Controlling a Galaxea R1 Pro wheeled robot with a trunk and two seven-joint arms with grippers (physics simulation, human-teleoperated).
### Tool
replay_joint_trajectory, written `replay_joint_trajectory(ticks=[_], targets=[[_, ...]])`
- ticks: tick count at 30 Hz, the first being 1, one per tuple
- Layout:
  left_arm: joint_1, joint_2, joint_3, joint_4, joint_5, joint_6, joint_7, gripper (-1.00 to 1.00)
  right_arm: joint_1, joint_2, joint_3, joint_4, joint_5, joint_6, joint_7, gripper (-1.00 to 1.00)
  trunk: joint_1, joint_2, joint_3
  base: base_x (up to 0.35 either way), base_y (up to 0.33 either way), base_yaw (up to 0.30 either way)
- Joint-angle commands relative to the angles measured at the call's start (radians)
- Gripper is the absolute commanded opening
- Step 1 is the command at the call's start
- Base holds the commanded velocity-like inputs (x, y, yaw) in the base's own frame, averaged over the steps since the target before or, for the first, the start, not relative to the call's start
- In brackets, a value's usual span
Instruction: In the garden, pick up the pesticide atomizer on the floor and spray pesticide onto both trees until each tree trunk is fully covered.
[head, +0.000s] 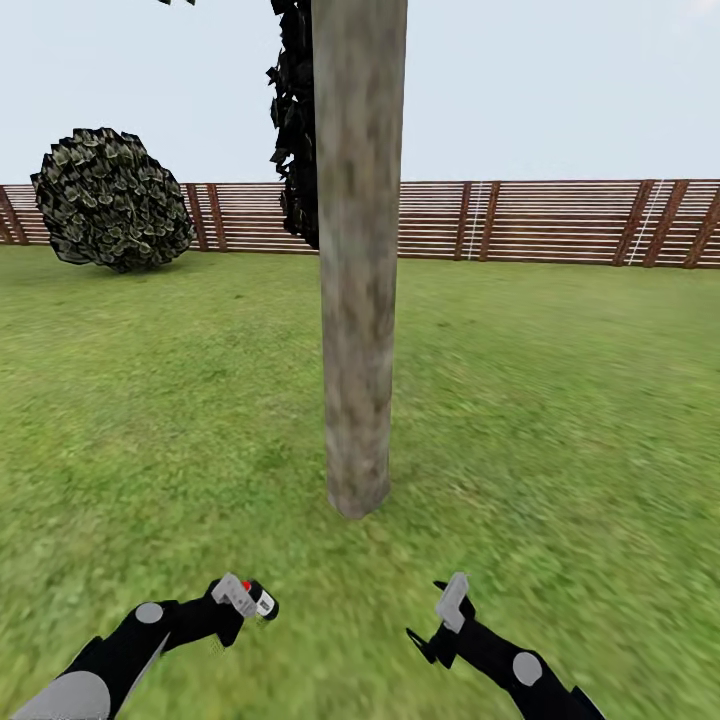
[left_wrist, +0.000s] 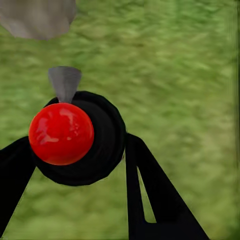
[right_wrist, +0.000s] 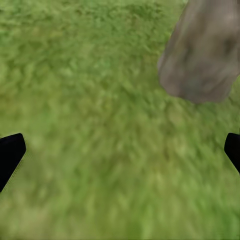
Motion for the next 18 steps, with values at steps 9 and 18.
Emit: replay_joint_trajectory(ticks=[9, 18], targets=[[-0.048, -0.032, 0.001, -0.052, -0.05, 0.041, -0.053, -1.0, -0.015, 0.026, 0.048, -0.051, 0.009, 0.04, 0.048, 1.0, 0.0, 0.0, -0.001, 0.0, 0.0, 0.0], [-0.078, -0.1, 0.002, -0.209, -0.384, 0.132, -0.34, -1.0, -0.05, 0.056, 0.05, -0.271, 0.009, 0.189, 0.432, 1.0, 0.0, 0.0, -0.001, 0.0, 0.0, 0.0]])
